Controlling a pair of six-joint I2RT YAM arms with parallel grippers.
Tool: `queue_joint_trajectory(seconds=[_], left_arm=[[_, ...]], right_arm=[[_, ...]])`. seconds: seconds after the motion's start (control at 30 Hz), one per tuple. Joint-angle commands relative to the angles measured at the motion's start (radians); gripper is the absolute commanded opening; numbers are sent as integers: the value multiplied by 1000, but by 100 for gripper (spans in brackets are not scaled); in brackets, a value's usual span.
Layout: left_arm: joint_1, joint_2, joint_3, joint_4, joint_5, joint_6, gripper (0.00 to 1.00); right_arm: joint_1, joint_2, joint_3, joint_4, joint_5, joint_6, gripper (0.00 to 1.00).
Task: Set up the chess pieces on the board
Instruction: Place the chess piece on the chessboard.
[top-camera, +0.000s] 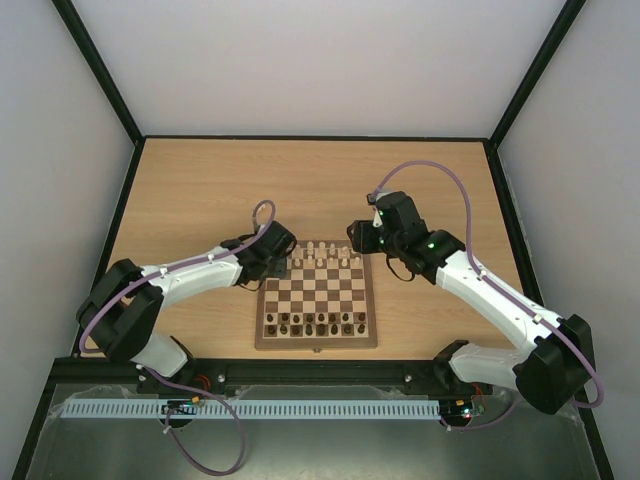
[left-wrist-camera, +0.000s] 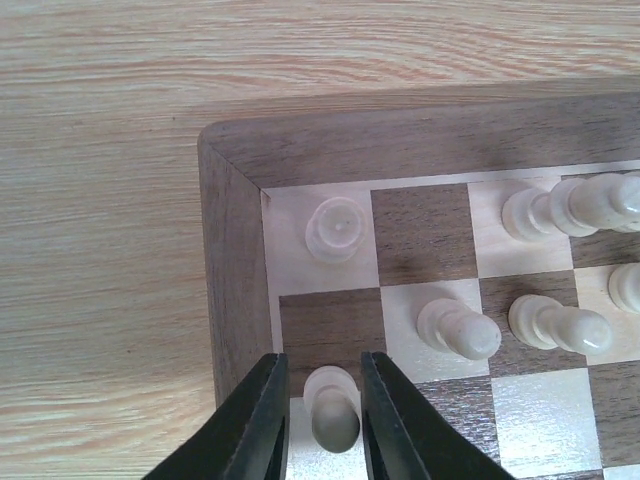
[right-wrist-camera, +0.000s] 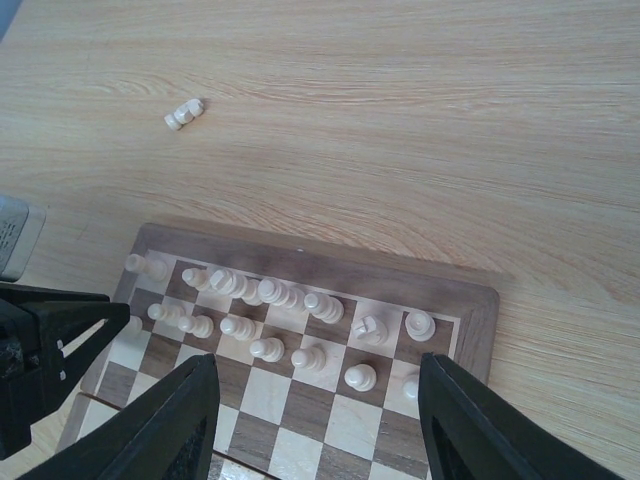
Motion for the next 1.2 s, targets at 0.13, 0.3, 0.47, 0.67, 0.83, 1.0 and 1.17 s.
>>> queue_joint_trajectory(seconds=[0.13, 0.3, 0.47, 0.67, 0.83, 1.0, 1.17], left_arm=[[-15, -21, -18, -33, -19, -19, 31], [-27, -25, -26, -44, -16, -34, 32], [-42, -27, -42, -53, -20, -48, 31], [-42, -27, -37, -47, -29, -48, 20], [-42, -5, -16, -41, -33, -37, 18], [-41, 17, 1, -29, -33, -25, 18], [-37, 33, 14, -15, -27, -12, 18]], right_arm=[[-2, 0, -12, -1, -10, -7, 55], [-3, 5, -12, -1, -10, -7, 55], [-2, 8, -11, 1, -14, -7, 55], [-3, 9, -11, 1, -17, -7, 55], [-2, 9, -9, -1, -15, -8, 55], [-2, 11, -9, 1, -16, -8, 55], [-2, 15, -9, 1, -15, -8, 55]])
